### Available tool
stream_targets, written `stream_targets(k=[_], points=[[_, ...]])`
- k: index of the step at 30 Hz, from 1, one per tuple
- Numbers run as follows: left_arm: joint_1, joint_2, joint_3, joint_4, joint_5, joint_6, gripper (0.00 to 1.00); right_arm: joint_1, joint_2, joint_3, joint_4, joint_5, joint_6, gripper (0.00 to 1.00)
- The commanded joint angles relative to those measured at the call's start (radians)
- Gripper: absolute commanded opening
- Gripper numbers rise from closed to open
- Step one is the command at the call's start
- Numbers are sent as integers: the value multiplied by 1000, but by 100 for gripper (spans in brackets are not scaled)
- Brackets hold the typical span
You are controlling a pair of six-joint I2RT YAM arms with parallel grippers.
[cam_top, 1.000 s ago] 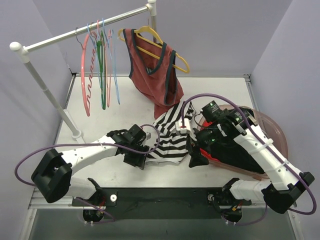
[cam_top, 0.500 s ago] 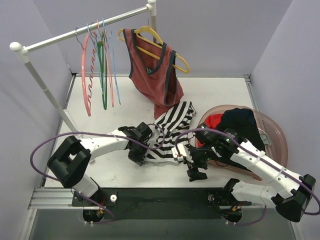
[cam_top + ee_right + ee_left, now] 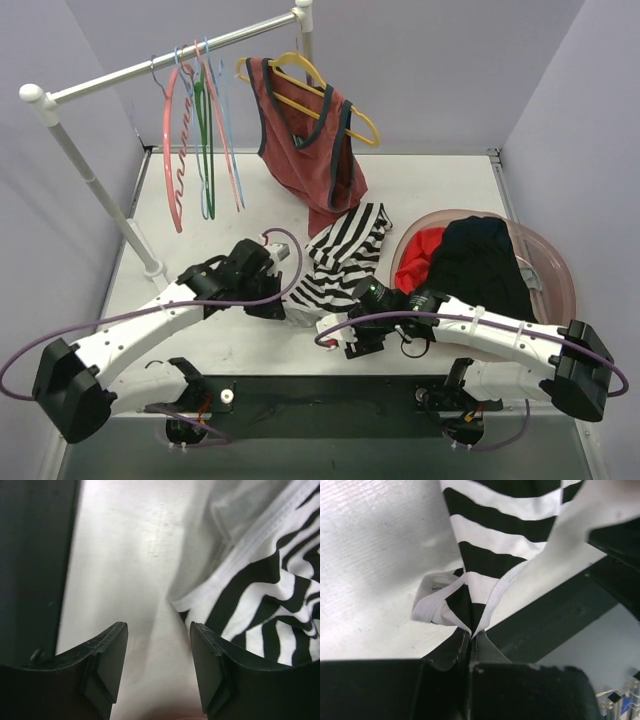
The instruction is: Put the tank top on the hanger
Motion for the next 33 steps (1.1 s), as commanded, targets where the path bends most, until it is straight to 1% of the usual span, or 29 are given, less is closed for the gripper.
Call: stream_targets(k=[1, 3, 7, 9, 12, 16, 22, 24, 25, 27, 28, 29, 31, 33], points=[[13, -94, -45, 5, 78, -73, 0, 21, 21, -71, 284, 192, 149, 53], [16, -115, -57, 13, 101, -82, 0, 21, 35, -86, 355, 240, 190, 54], [17, -126, -54, 21, 112, -85, 0, 36, 67, -98, 439, 264, 282, 55], [17, -129, -46, 24, 113, -87, 0, 47, 87, -98, 486, 272, 341, 59], [20, -131, -37, 28, 116, -90, 0, 47, 107, -108, 532, 301, 414, 59], [25, -150, -40, 33, 125, -99, 0, 38, 117, -157, 587, 361, 407, 56], [37, -178, -51, 38, 148, -105, 0, 7, 128, -198, 632, 358, 405, 52], [42, -187, -57, 39, 153, -108, 0, 5, 137, -192, 629, 359, 414, 46], [45, -190, -59, 38, 153, -108, 0, 1, 142, -186, 626, 358, 417, 36], [51, -201, -59, 34, 158, -108, 0, -4, 142, -180, 615, 347, 418, 21], [54, -206, -60, 36, 159, -110, 0, -7, 142, -175, 608, 340, 419, 7], [57, -216, -59, 33, 162, -108, 0, -22, 140, -155, 597, 327, 430, 1], [66, -226, -48, 24, 167, -108, 0, -41, 127, -123, 536, 309, 444, 0], [71, -242, -36, -5, 171, -99, 0, -79, 113, -27, 416, 278, 456, 0]])
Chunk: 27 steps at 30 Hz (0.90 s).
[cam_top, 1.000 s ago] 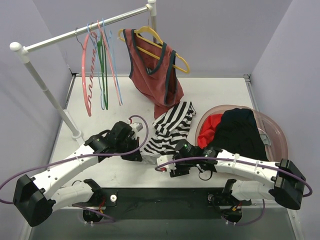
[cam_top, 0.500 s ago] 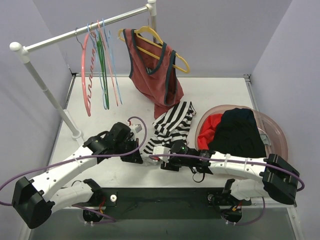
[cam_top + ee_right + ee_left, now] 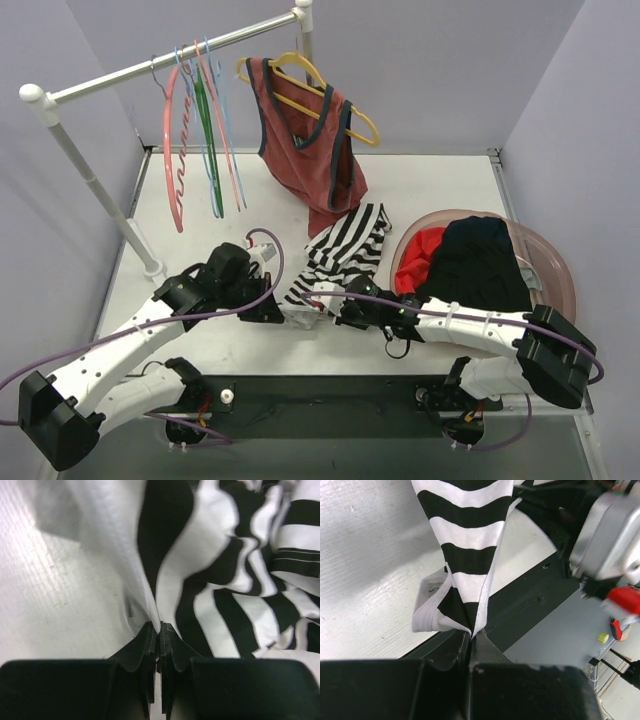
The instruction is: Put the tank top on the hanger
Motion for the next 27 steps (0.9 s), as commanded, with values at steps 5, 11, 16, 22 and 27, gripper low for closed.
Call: stream_targets(k=[5, 11, 16, 22, 27], points=[[18, -104, 94, -35, 94, 26, 0, -121, -43, 480, -689, -231, -102, 0], [20, -142, 255, -63, 176, 39, 0, -130, -92, 880, -1040, -259, -388, 0], [20, -115, 497, -74, 220, 44, 0, -144, -75, 1234, -1111, -173, -468, 0], [20, -56, 767, 0, 330, 20, 0, -144, 0, 1588, -1154, -155, -469, 0], [20, -24, 904, 81, 395, -25, 0, -130, 34, 1747, -1147, -170, -416, 0]])
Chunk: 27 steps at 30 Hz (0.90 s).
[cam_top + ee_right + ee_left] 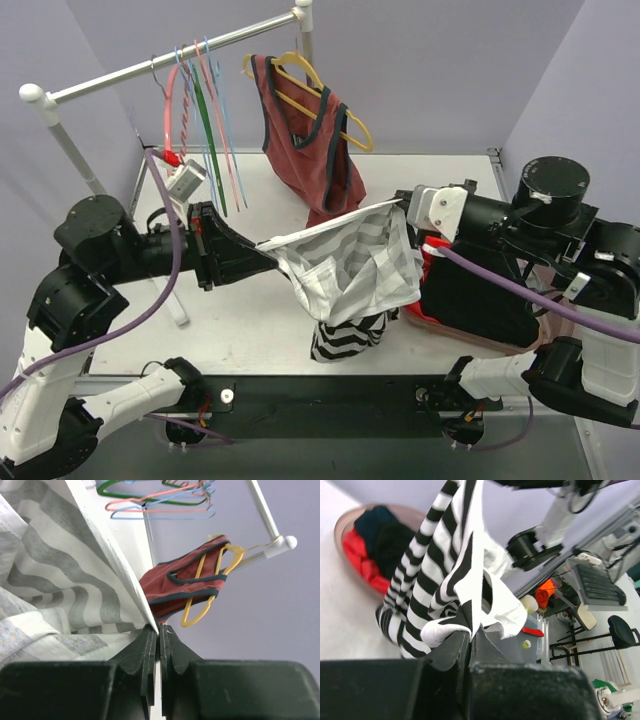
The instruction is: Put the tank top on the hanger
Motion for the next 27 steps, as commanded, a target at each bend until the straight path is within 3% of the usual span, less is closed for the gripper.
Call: stream_targets(k=[1, 4, 8, 12, 13, 14, 15, 17, 18, 19, 23, 27], points=[[4, 24, 108, 111, 94, -49, 0, 4, 43, 80, -24, 14, 45, 0], [4, 16, 113, 116, 87, -52, 0, 1, 36, 30, -16, -18, 100, 0], [6, -34, 2, 147, 62, -67, 0, -2, 17, -111, 7, -73, 177, 0], [4, -99, -206, 173, 13, -81, 0, -4, -22, -344, 102, -52, 263, 1], [4, -116, -245, 170, 1, -85, 0, -4, -29, -451, 170, 14, 300, 2], [4, -125, -277, 164, -8, -87, 0, -6, -36, -503, 217, 76, 324, 7], [4, -131, -347, 150, -39, -90, 0, -4, -40, -551, 260, 135, 346, 22], [4, -154, -415, 138, -79, -110, 0, -24, -20, -634, 334, 303, 404, 34], [4, -159, -458, 136, -109, -119, 0, -47, 18, -636, 335, 327, 445, 42], [4, -168, -533, 141, -125, -145, 0, -73, 36, -634, 329, 339, 485, 43], [6, -169, -716, 183, -197, -211, 0, -188, 96, -654, 295, 255, 598, 49], [12, -124, -837, 280, -289, -257, 0, -188, 84, -720, 312, 159, 588, 68]])
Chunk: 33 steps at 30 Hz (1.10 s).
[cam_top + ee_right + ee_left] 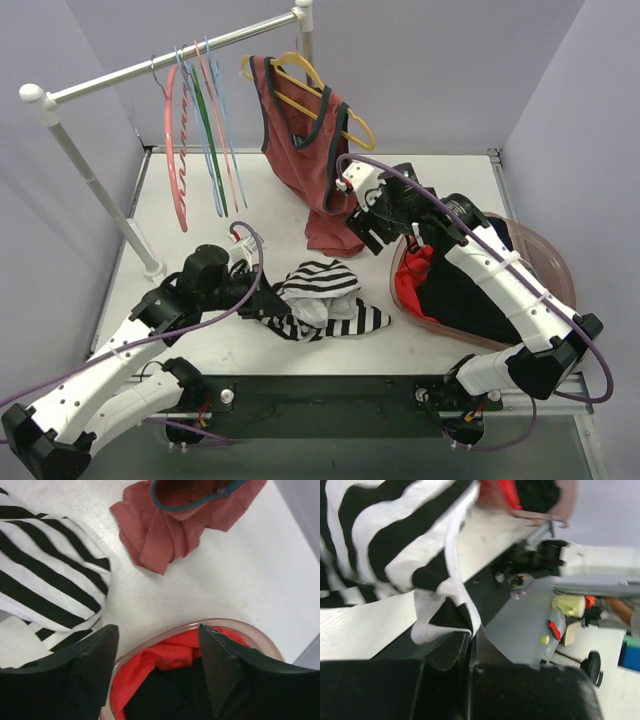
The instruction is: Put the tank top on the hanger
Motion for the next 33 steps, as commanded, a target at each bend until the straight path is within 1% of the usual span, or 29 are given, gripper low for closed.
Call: stream_targets(k=[1, 2, 3, 4, 6, 7, 8, 9, 13, 14, 16, 17, 18, 20, 21, 24, 28, 33], points=[[17, 31, -78, 158, -133, -85, 0, 8, -29, -48, 18, -110, 59, 71], [22, 40, -114, 173, -186, -93, 0, 7, -34, -58, 9, -176, 46, 72], [26, 63, -136, 221, -197, -99, 0, 5, -40, -81, -8, -248, 31, 78], [41, 74, -155, 247, -206, -111, 0, 5, -43, -95, -42, -436, 1, 81], [57, 106, -203, 316, -209, -134, 0, 14, -56, -162, -68, -599, -38, 81], [64, 115, -217, 338, -206, -140, 0, 21, -64, -193, -67, -705, -72, 81], [77, 121, -227, 356, -197, -145, 0, 28, -73, -221, -67, -742, -101, 81], [81, 126, -237, 380, -194, -152, 0, 43, -87, -247, -67, -749, -130, 81], [106, 118, -250, 399, -171, -151, 0, 149, -116, -405, -50, -642, -328, 81], [112, 117, -253, 401, -162, -151, 0, 169, -122, -437, -39, -590, -386, 81], [124, 100, -262, 404, -139, -151, 0, 201, -133, -509, 4, -554, -414, 80], [129, 91, -265, 404, -133, -151, 0, 205, -135, -529, 25, -525, -412, 79], [137, 74, -267, 401, -121, -152, 0, 209, -136, -548, 97, -498, -396, 77], [144, 60, -274, 396, -108, -155, 0, 214, -132, -601, 174, -439, -362, 75], [147, 45, -274, 391, -105, -157, 0, 214, -124, -618, 238, -394, -363, 75], [155, 25, -277, 385, -88, -163, 0, 212, -94, -667, 350, -314, -369, 74], [166, 11, -273, 373, -73, -160, 0, 211, -41, -689, 433, -295, -365, 70], [176, 2, -270, 364, -65, -154, 0, 211, 17, -695, 482, -303, -365, 59]])
